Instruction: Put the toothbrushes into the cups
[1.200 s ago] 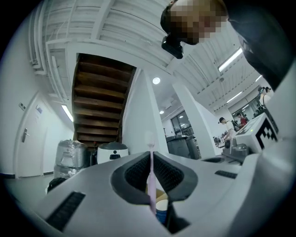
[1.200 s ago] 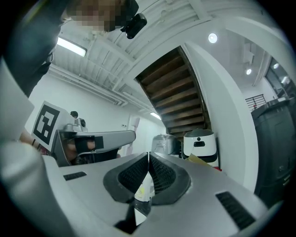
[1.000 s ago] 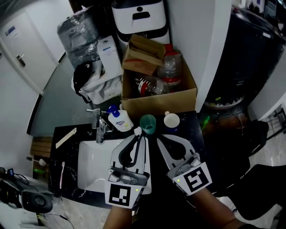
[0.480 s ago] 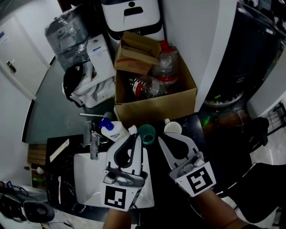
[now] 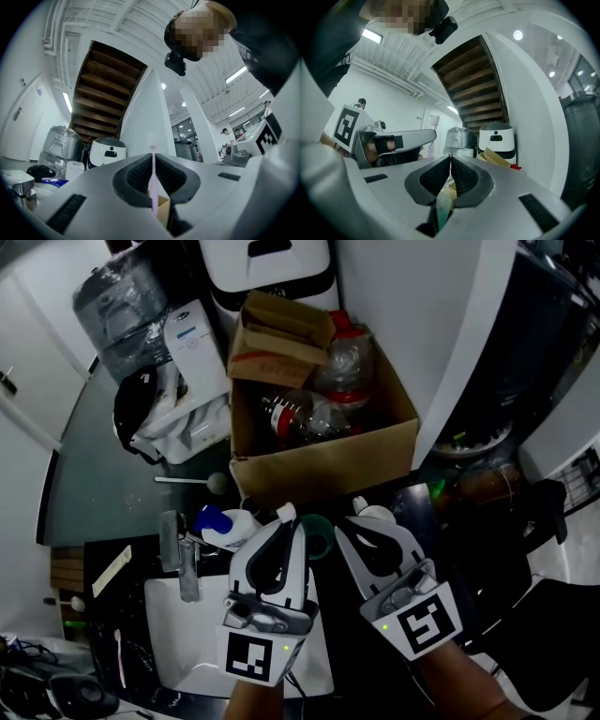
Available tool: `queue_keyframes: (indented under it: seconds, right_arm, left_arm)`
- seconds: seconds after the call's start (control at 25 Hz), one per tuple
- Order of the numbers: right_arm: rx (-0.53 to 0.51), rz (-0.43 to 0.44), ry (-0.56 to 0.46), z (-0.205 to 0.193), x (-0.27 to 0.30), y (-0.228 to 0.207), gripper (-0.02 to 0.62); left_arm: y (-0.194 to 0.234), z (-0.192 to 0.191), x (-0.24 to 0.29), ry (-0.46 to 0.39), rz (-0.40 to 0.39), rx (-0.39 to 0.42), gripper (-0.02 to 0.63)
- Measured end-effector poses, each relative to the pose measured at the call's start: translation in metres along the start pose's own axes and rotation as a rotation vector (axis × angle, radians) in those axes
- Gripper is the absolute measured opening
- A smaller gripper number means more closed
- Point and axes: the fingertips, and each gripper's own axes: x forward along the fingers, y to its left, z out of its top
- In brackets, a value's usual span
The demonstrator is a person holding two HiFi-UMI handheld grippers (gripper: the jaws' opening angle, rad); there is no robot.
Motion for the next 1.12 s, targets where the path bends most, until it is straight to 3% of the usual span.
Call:
queue_keyframes:
  seconds: [0.2, 0.68, 1.12]
  right_arm:
    - [-0.001, -0.008, 0.029, -0.014, 0.008, 0.002, 0.034]
    - [0.005, -0.038, 0.049, -0.027, 0.007, -0.001, 0.032]
    - [-0.003, -0.042, 0.042, -0.025, 0.0, 0.0, 0.032]
  left_arm:
    - [0.0, -0.023, 0.002, 0.027, -0.032, -0.003, 0.025]
    - [-0.015, -0.062, 0.001, 0.115, -0.086, 0.079, 0.025]
    - [-0.017, -0.086, -0.01, 0.186, -0.081, 0.106, 0.032]
